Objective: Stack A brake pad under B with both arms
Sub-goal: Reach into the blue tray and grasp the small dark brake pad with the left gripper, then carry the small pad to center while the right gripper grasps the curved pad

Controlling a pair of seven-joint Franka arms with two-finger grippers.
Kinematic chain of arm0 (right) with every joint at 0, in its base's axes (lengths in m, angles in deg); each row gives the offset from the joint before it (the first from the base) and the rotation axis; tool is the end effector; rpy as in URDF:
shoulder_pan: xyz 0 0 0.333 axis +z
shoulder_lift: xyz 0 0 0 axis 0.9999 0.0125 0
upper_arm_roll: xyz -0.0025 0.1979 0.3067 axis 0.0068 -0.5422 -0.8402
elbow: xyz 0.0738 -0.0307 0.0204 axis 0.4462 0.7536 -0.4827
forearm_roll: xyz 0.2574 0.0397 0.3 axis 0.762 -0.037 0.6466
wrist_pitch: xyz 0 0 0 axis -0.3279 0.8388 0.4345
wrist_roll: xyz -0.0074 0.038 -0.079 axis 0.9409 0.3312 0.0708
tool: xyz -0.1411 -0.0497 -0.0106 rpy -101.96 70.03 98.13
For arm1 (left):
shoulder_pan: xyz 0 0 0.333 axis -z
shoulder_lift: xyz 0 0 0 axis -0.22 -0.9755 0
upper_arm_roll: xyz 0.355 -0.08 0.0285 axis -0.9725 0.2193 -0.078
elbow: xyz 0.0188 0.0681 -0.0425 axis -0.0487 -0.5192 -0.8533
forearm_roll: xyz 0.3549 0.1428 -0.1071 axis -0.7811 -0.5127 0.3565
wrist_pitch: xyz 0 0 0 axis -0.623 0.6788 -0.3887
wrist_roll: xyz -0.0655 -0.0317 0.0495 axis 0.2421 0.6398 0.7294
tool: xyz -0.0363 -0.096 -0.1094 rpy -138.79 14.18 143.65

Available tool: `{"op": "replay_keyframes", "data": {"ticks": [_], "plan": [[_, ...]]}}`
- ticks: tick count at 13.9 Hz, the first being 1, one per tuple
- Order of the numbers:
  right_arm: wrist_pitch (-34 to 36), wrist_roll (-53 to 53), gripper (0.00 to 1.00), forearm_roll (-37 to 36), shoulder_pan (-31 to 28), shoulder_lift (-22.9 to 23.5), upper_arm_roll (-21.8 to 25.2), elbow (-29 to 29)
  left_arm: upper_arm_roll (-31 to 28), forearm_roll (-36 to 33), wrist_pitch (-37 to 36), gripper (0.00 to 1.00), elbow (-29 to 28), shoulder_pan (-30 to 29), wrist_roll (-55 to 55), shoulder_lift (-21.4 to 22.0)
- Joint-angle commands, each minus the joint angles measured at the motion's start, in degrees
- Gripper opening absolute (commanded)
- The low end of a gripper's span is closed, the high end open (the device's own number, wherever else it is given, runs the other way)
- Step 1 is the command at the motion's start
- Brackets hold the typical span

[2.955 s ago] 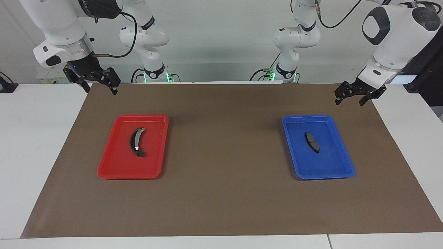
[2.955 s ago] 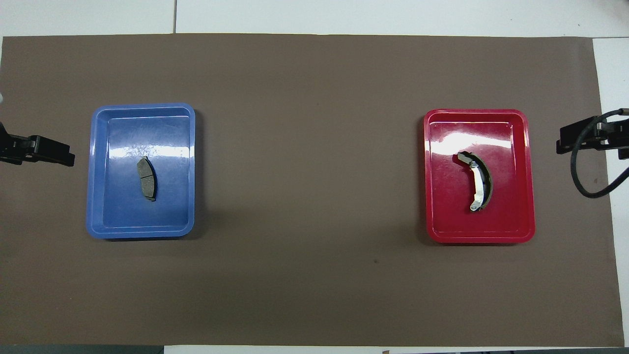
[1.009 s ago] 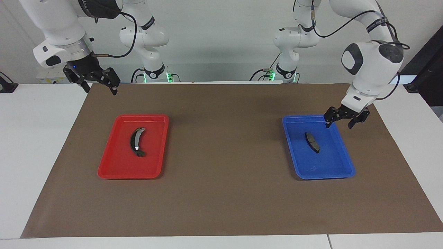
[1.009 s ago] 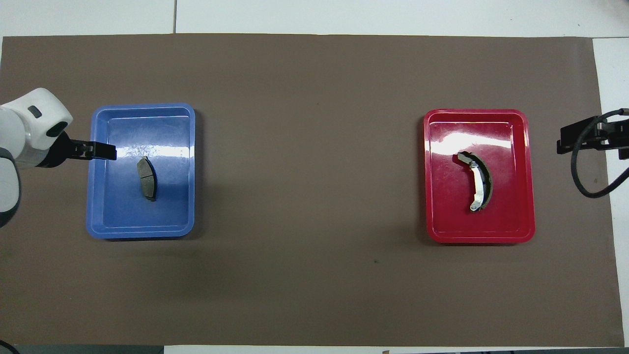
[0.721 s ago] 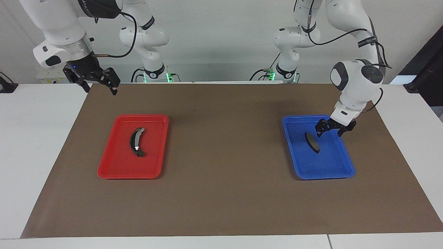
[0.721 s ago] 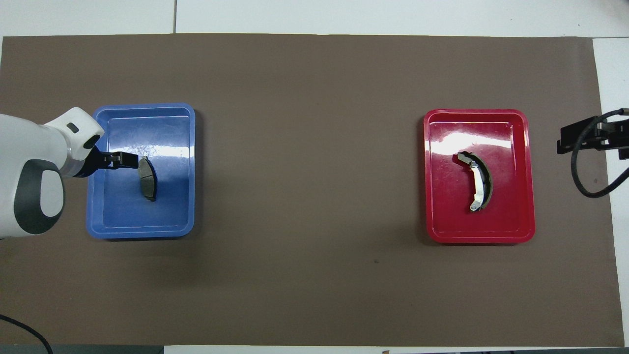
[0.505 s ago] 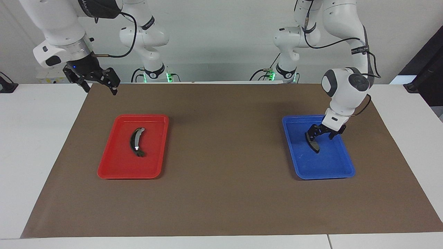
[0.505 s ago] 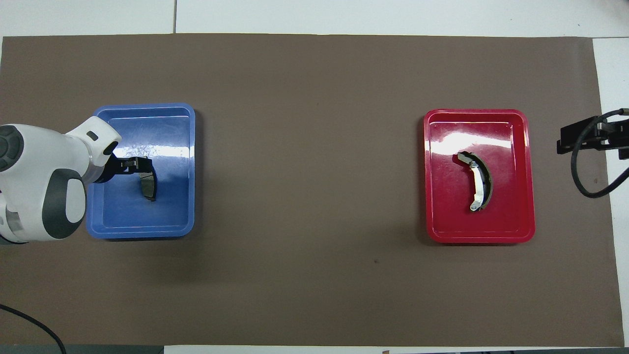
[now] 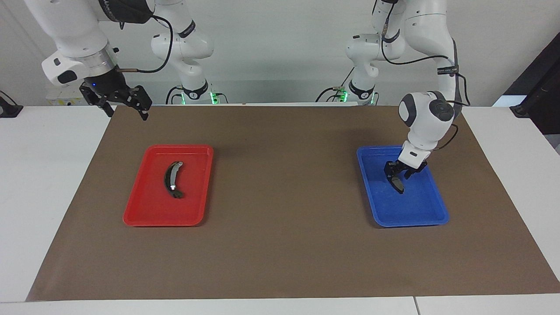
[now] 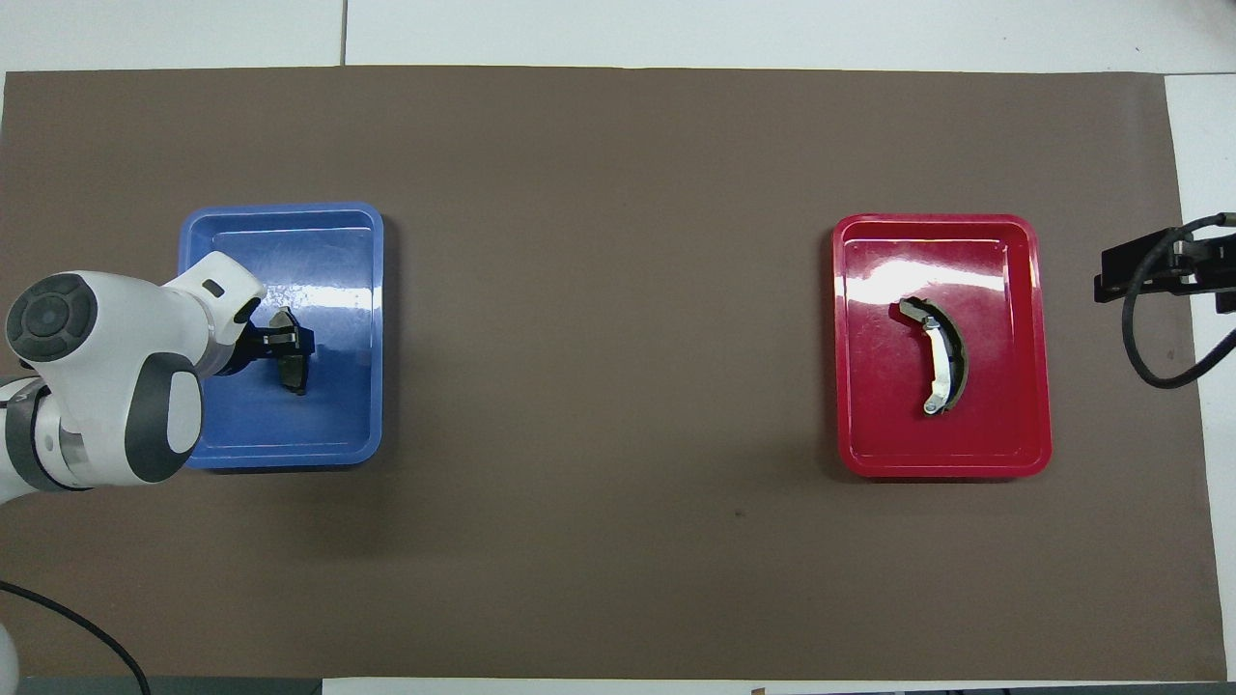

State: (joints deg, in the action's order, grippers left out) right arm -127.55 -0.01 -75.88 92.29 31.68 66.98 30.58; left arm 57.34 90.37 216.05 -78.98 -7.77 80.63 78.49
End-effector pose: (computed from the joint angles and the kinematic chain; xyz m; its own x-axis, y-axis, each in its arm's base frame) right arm 0.5434 -0.0160 0.6411 0.9910 -0.1299 -0.0320 -0.1287 -0.9910 0.0355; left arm 0.5441 -0.0329 0.3082 0.9981 0.0270 0.0551 0.0264 -0.9996 0.0117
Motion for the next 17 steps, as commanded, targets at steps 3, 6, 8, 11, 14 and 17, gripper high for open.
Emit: {"op": "replay_keyframes", "data": {"ticks": [3,6,8,11,14,17], "plan": [[0.4,0.1,1.0,0.3,-0.5,-0.5,-0.2,0.5,-0.5,-0.2,0.4,0.13,2.1,0.6,1.9,0.5],[0.1,-0.2,1.0,0.4,-0.7,-0.9,-0.2,1.5,0.0,-0.3,-11.1,0.05,8.0,1.0,1.9,3.7],[-0.7,-0.3,1.0,0.8,-0.9,-2.1,-0.2,4.1,0.2,-0.2,-16.6,0.05,11.3,5.2,2.2,3.9],[-10.6,-0.5,1.0,0.8,-0.7,-4.9,-0.2,12.1,0.2,-0.2,-9.1,0.05,9.7,13.8,11.2,2.1],[-23.0,0.2,1.0,0.9,-1.0,-6.8,0.0,24.9,0.2,-0.2,-4.4,0.05,9.6,21.7,18.5,-2.4],[-29.6,4.0,1.0,1.2,-0.9,-3.1,-0.1,30.0,0.2,-0.2,-0.7,0.06,12.9,27.7,21.7,-8.7]]}}
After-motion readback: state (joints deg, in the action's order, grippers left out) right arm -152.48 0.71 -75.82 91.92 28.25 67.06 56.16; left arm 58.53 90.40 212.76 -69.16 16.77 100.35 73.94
